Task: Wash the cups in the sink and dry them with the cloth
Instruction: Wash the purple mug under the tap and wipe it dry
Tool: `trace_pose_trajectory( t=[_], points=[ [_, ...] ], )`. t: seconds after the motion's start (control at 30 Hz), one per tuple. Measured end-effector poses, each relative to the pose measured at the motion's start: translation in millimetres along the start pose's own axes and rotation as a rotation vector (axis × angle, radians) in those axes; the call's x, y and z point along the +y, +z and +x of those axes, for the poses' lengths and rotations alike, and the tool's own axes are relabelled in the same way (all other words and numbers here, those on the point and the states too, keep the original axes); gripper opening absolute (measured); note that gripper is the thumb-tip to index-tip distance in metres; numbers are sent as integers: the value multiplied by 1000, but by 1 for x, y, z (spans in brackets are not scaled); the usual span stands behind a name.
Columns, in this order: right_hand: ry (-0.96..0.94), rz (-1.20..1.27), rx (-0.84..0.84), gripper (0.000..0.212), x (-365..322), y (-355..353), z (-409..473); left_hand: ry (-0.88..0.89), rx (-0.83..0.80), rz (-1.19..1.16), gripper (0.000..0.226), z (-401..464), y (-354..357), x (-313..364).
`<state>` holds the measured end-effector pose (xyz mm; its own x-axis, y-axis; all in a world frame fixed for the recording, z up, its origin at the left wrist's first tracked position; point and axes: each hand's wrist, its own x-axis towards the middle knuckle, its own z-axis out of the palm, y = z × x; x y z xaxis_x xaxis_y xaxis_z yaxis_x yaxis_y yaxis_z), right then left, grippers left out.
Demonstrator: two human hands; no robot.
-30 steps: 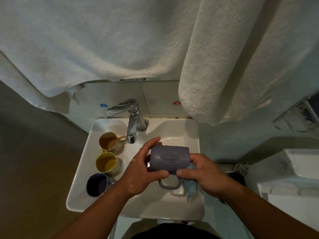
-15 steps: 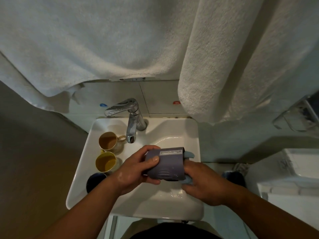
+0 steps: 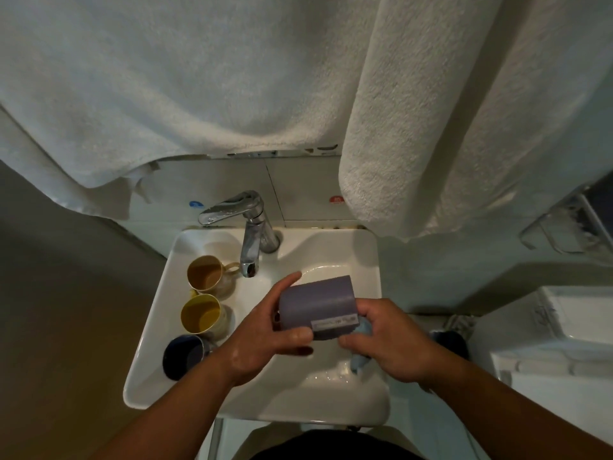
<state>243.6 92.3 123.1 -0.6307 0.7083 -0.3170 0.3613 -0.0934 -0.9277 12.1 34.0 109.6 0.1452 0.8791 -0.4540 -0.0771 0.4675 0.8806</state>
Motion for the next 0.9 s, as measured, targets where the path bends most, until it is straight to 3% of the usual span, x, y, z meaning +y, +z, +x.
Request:
trace_pose_trajectory(
  t=[0.1, 0.17, 0.4, 0.47, 0.57, 0.7, 0.9],
  points=[
    [-41, -142, 0, 37, 4, 2, -2, -129, -28, -89, 66, -2, 4, 8],
    [-63, -151, 3, 41, 6, 6, -2, -98, 17, -108, 49, 0, 7, 7],
    [-9, 182, -6, 59, 10, 5, 4, 215, 118, 235, 72, -1, 5, -2],
    [-18, 207, 49, 57, 10, 0, 5, 225, 115, 241, 79, 2, 11, 0],
    [-45, 48, 34, 58, 6, -6, 2, 143, 98, 217, 95, 5, 10, 0],
    [-84, -51, 46, 65, 2, -3, -5, -42, 25, -31, 77, 4, 10, 3],
    [-114, -150, 163, 50, 10, -8, -11, -61, 83, -229, 59, 1, 2, 3]
  ],
)
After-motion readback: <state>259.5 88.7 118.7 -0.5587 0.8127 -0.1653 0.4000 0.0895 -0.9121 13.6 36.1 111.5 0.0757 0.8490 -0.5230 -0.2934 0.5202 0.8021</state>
